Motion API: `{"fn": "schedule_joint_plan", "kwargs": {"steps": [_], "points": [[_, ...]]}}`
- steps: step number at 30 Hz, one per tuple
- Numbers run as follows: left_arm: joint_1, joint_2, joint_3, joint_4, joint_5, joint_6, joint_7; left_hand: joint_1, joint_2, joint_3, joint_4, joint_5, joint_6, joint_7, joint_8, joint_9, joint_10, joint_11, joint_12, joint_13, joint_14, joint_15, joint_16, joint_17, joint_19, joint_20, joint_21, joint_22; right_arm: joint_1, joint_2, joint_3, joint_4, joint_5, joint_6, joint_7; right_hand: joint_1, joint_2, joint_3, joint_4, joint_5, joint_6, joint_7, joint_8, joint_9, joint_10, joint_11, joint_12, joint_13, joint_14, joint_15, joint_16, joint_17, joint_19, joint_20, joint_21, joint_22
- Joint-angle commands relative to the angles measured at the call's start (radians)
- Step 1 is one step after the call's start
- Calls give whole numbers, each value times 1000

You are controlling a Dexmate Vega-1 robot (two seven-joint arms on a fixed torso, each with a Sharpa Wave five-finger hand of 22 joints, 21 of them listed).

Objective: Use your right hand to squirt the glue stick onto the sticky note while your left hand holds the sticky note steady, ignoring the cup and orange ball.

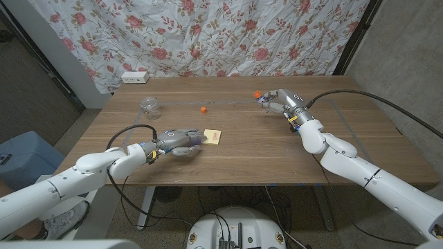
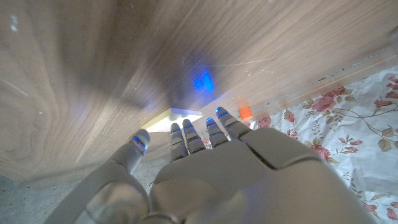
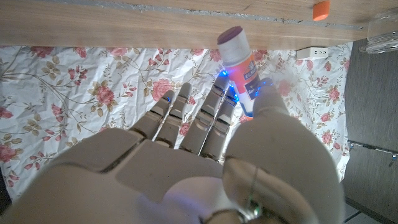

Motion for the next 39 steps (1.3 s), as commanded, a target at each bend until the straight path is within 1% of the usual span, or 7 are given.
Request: {"fn": "schedule_joint_plan", "kwargs": {"steps": [1,5,9,18,28,33,39], "points": [[-23,0,17,8,8,-8,-26,-7,91,-1,-1,2,7,2,8,2,2,3,5,3,-9,-154,-3,2,-9,-134,-1,2,-10,5,4,1,16,13,-14,-4,5,-4,2,5,25,-26,-1,3,-4,4,-1,3,-7,-128,5,5,3,4,0,3],[-21,4,15,0,8,0,-35,-5,92,0,-2,2,20,10,13,2,16,7,10,3,-8,-154,-1,2,-12,-135,1,2,-15,12,8,4,30,17,-18,-4,5,-4,1,5,25,-26,-2,3,-4,4,-1,3,-7,-129,5,4,2,3,0,3],[-13,9,10,-13,5,14,-41,-5,92,0,-3,2,24,11,14,2,18,8,10,3,-8,-154,-1,1,-14,-136,1,2,-18,16,11,6,46,37,-22,-5,6,-5,0,5,25,-26,-3,3,-4,4,-1,3,-7,-129,6,5,3,3,1,3],[-20,9,14,-14,17,15,-52,-5,92,1,-4,2,37,13,17,2,28,13,13,3,-6,-154,1,1,-17,-135,3,2,-9,33,0,20,56,61,-19,-7,7,-6,0,5,26,-26,-5,3,-4,4,-1,4,-8,-129,6,5,2,3,0,3],[-14,23,6,-29,15,32,-67,-4,94,2,-5,2,46,15,18,2,40,16,15,3,-2,-152,2,0,-18,-136,5,2,-14,74,-5,41,99,120,-37,-9,7,-7,-1,5,27,-26,-6,3,-4,4,-1,4,-8,-128,6,4,2,5,0,3],[-16,22,6,-30,21,32,-66,-3,94,3,-6,2,50,16,18,2,44,18,16,3,0,-149,3,0,-19,-137,6,2,-16,89,-15,47,97,137,-49,-10,6,-9,-1,5,28,-26,-8,3,-4,4,-1,4,-8,-127,7,5,2,5,0,3],[-20,22,8,-30,25,33,-73,-3,95,3,-6,2,52,17,17,2,45,19,15,3,2,-148,3,0,-20,-137,6,2,-28,120,-21,59,98,159,-86,-9,5,-9,-3,5,28,-26,-9,3,-4,4,-1,4,-9,-128,7,5,2,6,0,3]]}}
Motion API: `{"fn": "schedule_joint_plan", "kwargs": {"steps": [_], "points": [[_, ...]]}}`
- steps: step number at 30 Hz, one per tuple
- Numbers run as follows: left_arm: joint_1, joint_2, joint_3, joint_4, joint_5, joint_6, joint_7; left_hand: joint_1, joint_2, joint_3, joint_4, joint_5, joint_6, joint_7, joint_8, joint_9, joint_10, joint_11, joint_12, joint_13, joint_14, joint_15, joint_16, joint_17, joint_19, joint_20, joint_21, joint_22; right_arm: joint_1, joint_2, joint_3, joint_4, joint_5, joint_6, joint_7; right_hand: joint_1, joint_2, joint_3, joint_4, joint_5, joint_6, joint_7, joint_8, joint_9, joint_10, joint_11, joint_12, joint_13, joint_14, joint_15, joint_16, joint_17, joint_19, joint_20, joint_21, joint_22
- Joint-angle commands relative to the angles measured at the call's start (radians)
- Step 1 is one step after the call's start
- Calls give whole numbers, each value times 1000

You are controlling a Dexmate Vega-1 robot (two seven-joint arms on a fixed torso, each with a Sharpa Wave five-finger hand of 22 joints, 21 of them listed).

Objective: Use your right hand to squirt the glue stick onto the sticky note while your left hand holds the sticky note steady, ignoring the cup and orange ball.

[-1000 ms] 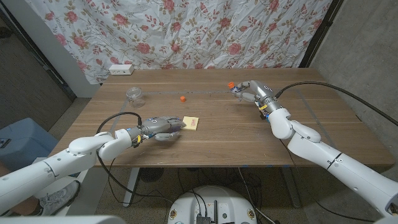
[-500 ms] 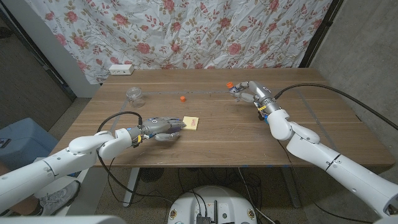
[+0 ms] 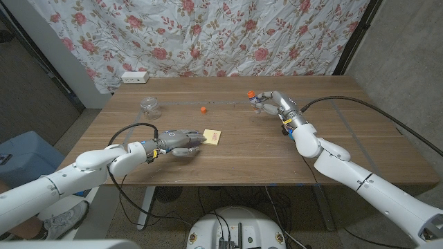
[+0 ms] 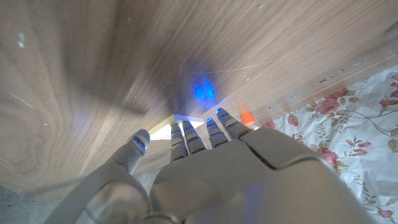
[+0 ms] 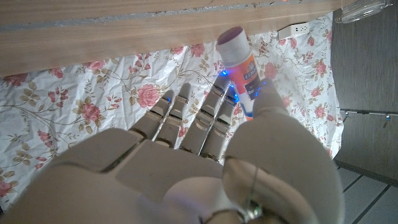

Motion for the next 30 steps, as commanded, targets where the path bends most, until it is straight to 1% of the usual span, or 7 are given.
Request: {"fn": "schedule_joint_plan", "kwargs": {"steps": [1,15,18,25,30], "points": [[-5,4,-1,-4,10,7,-11,-3,95,4,-6,2,15,4,6,5,9,2,4,5,6,-144,3,2,-2,-137,6,2,-16,53,-16,24,11,59,-57,-5,1,-1,-4,4,28,-26,2,3,-1,0,-1,4,-5,-124,7,5,2,5,0,3],[-15,8,-2,-8,14,4,-26,0,98,8,-9,2,32,10,7,5,28,4,7,5,17,-142,5,1,0,-137,9,2,-29,114,-34,81,0,122,-139,2,-4,-2,-11,5,27,-26,-2,3,-5,0,-2,3,-7,-128,7,5,5,4,1,3],[-17,7,0,-9,15,1,-32,0,99,8,-10,2,35,10,7,5,32,7,8,5,18,-142,5,1,0,-137,10,2,-30,123,-38,90,2,135,-147,3,-4,-2,-12,5,27,-26,-3,3,-5,0,-2,3,-7,-128,7,5,6,3,2,3],[-16,9,0,-13,18,5,-37,2,100,11,-12,2,45,13,8,5,40,5,9,5,22,-142,5,0,1,-136,10,2,-28,148,-51,104,-7,133,-162,16,-12,-2,-20,7,24,-26,-7,3,-10,0,-3,3,-10,-132,7,4,8,3,2,3],[-13,11,-2,-19,16,11,-46,2,99,12,-12,2,53,12,9,5,50,4,11,5,31,-141,7,1,2,-136,11,2,-24,161,-63,119,-5,143,-162,21,-15,-2,-22,8,23,-26,-9,3,-11,0,-3,3,-10,-133,7,4,8,2,2,3]]}}
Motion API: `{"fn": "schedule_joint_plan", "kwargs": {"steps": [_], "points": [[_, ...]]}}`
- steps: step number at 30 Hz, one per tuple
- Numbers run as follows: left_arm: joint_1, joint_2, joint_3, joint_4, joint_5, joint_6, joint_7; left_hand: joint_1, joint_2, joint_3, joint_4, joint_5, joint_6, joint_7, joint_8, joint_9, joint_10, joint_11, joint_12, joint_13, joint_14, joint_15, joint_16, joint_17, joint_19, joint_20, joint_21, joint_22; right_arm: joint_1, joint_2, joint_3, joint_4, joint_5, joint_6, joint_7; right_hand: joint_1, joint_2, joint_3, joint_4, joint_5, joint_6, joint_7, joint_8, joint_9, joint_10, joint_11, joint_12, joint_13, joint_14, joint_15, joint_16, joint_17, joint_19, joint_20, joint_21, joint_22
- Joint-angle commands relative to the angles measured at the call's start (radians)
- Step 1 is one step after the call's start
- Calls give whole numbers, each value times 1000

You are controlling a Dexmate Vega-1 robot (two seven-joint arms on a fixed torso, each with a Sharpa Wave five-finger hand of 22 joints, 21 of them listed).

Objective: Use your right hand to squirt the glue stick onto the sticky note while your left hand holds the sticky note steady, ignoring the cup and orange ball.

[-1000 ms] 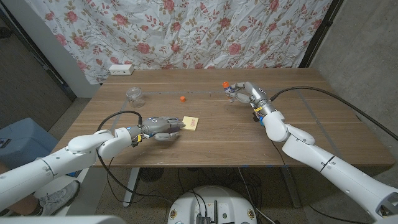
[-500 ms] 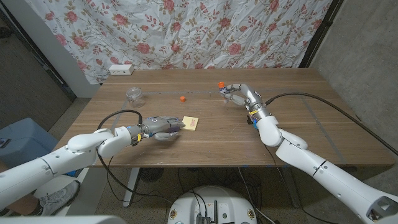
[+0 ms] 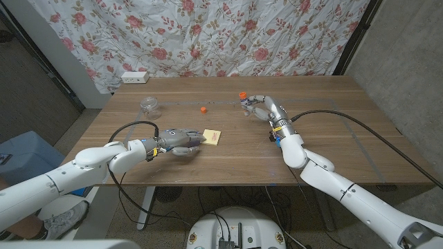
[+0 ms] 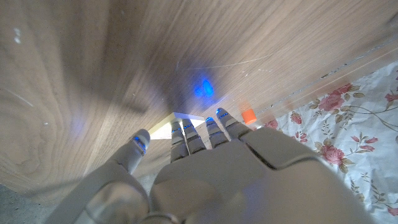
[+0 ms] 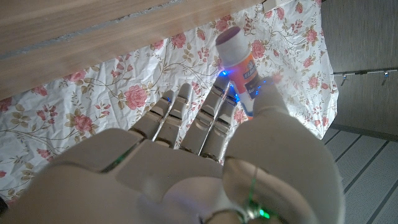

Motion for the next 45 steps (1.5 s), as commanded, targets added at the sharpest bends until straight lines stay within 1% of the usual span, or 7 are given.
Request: {"fn": "schedule_joint_plan", "kwargs": {"steps": [1,13,22,28,34,45], "points": [[1,4,0,-11,0,8,-18,2,98,4,-5,2,18,5,8,5,15,0,6,5,15,-139,7,0,2,-136,5,2,4,37,-26,35,-5,25,-20,12,-5,2,-4,8,12,-15,-1,4,-2,2,-3,3,-5,-139,7,4,8,3,2,3],[-11,-3,3,-4,11,4,-18,2,98,7,-5,2,34,9,8,5,31,6,8,5,25,-139,7,0,7,-136,7,2,6,63,-45,51,-3,27,-24,20,-12,1,-5,11,8,-15,-5,5,-6,2,-4,3,-5,-137,7,4,8,3,1,3],[-12,-6,5,-4,15,8,-17,3,98,9,-6,1,43,11,8,5,39,9,8,5,32,-138,7,0,9,-135,7,2,11,72,-59,59,-6,31,-19,25,-16,0,-6,12,7,-15,-7,5,-8,2,-4,3,-8,-138,6,4,7,2,1,3],[-11,-7,6,-6,16,12,-19,3,97,10,-7,1,51,11,8,5,47,10,8,5,35,-138,6,0,10,-135,8,2,11,80,-68,63,-6,34,-19,53,-31,0,-14,17,6,-15,-9,7,-9,1,-3,4,-10,-144,5,2,10,3,1,3],[-8,-4,6,-12,17,13,-16,4,97,12,-9,1,58,12,8,5,49,11,7,4,38,-136,6,-1,12,-134,8,2,11,85,-76,64,-11,35,-18,77,-50,-2,-16,23,7,-14,-10,8,-8,1,-1,4,-7,-143,7,1,13,4,1,3],[8,6,-1,-31,16,29,-20,5,96,15,-12,1,72,15,8,5,61,15,7,4,48,-132,6,-1,13,-133,8,1,18,88,-94,71,-13,38,5,82,-54,-5,-6,29,15,-14,-7,11,0,2,2,5,4,-139,12,1,15,3,2,3]]}}
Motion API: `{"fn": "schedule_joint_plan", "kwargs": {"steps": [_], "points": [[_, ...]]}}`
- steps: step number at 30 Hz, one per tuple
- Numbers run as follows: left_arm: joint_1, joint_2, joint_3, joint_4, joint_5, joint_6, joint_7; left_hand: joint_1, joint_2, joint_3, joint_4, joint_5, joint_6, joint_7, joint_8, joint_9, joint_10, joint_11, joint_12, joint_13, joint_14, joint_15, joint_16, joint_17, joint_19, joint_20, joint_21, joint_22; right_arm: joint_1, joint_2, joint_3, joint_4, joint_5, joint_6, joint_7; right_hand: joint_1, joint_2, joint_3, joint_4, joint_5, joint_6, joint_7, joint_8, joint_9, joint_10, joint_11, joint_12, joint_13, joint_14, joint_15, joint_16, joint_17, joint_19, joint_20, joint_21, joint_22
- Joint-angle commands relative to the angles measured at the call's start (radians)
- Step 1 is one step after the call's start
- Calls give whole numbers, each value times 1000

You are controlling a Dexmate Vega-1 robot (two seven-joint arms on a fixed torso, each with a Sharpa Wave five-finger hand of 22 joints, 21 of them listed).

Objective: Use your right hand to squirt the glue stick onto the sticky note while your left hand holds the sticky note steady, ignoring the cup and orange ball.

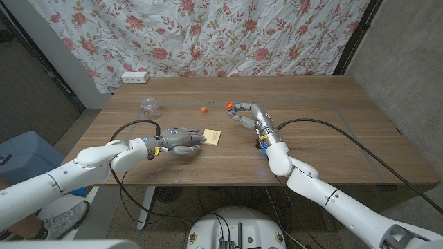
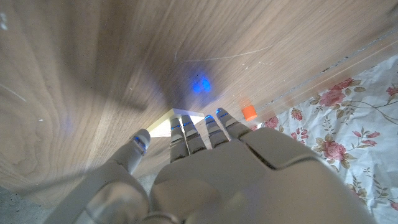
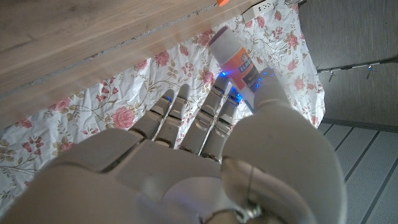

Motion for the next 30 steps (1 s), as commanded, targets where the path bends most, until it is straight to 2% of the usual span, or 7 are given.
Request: {"fn": "schedule_joint_plan", "kwargs": {"steps": [1,12,30], "points": [[14,10,-6,-17,0,12,-4,6,96,7,-4,1,14,3,6,6,12,2,3,4,13,-132,6,-1,13,-133,8,2,6,7,-20,6,-1,0,26,2,6,-2,7,8,9,0,3,4,6,-4,2,5,11,-138,6,2,4,-1,1,3],[22,15,-9,-26,0,20,-7,9,96,10,-11,1,19,5,4,6,16,4,0,4,15,-131,4,-3,14,-132,8,1,14,14,-43,25,8,8,59,-6,10,-5,17,9,14,0,4,6,11,-4,3,5,13,-135,7,1,3,-1,1,3],[25,13,-10,-39,9,32,-14,12,99,9,-17,-1,23,7,1,7,23,6,-1,3,16,-129,3,-1,15,-130,8,1,35,53,-70,76,13,32,56,-9,17,-7,23,10,16,0,3,6,14,-4,3,5,11,-136,8,2,2,-6,0,4]]}}
